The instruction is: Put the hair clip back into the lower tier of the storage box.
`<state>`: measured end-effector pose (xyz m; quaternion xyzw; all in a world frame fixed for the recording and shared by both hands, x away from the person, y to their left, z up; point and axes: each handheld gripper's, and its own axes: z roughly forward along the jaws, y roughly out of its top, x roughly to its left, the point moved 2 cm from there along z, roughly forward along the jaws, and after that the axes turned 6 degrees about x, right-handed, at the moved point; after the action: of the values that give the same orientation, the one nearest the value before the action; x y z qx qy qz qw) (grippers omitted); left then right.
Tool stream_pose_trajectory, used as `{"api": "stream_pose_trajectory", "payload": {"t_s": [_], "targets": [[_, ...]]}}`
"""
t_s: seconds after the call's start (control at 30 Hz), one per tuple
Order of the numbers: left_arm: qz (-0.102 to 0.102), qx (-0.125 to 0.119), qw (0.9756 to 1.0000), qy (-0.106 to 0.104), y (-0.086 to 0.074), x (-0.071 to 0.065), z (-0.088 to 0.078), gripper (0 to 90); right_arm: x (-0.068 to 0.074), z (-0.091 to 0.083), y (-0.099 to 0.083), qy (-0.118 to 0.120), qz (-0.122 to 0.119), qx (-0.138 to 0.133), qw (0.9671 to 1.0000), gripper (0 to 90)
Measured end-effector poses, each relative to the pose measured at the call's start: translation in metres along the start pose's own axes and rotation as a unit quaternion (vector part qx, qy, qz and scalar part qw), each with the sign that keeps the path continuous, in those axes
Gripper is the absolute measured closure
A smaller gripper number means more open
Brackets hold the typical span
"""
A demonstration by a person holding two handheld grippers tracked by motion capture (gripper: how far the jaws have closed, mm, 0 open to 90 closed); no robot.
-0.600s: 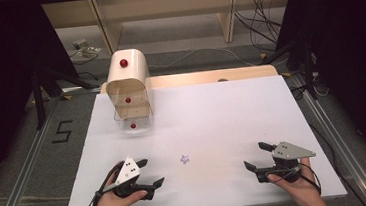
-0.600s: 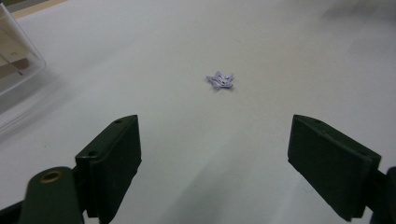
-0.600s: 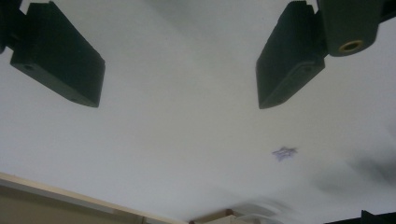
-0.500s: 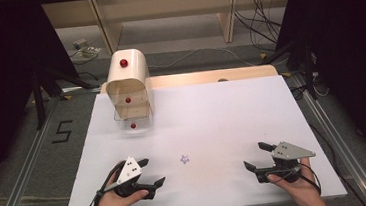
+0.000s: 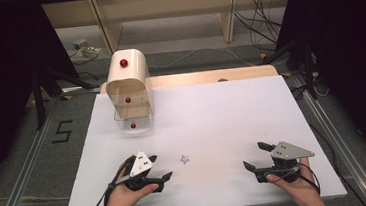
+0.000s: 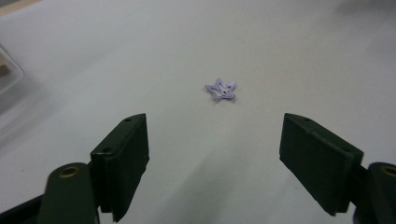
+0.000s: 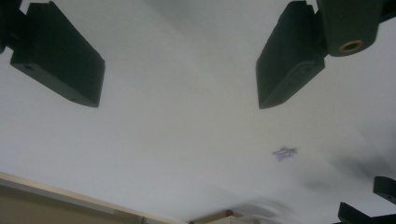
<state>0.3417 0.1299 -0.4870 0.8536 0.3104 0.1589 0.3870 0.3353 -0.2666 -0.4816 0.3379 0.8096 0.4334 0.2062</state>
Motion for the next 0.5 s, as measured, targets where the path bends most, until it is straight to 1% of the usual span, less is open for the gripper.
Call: {"api": "stream_pose_trajectory", "payload": {"t_s": [0.1, 0.27, 0.3, 0.33, 0.37, 0.5], "targets": [[0.003, 0.008, 0.9999, -0.012, 0.004, -0.002, 0.011, 27.4, 0.0, 0.0, 0.0, 0.0, -0.002, 0.001, 1.0, 16.3], [0.013, 0.017, 0.9996, -0.016, 0.014, -0.006, 0.029, 29.2, 0.0, 0.0, 0.0, -0.001, 0.003, 0.005, 1.0, 16.3], [0.02, 0.024, 0.9995, -0.012, 0.017, -0.008, 0.035, 29.7, 0.0, 0.0, 0.0, 0.0, 0.004, 0.004, 1.0, 16.3], [0.02, 0.024, 0.9995, -0.012, 0.017, -0.008, 0.035, 30.4, 0.0, 0.0, 0.0, 0.0, 0.004, 0.004, 1.0, 16.3], [0.024, 0.027, 0.9993, -0.006, 0.019, -0.009, 0.039, 31.2, 0.0, 0.0, 0.0, 0.0, 0.003, 0.005, 1.0, 16.3], [0.031, 0.034, 0.9989, 0.005, 0.025, -0.013, 0.05, 33.8, 0.0, 0.0, 0.0, 0.0, -0.002, 0.002, 1.0, 16.3]]}}
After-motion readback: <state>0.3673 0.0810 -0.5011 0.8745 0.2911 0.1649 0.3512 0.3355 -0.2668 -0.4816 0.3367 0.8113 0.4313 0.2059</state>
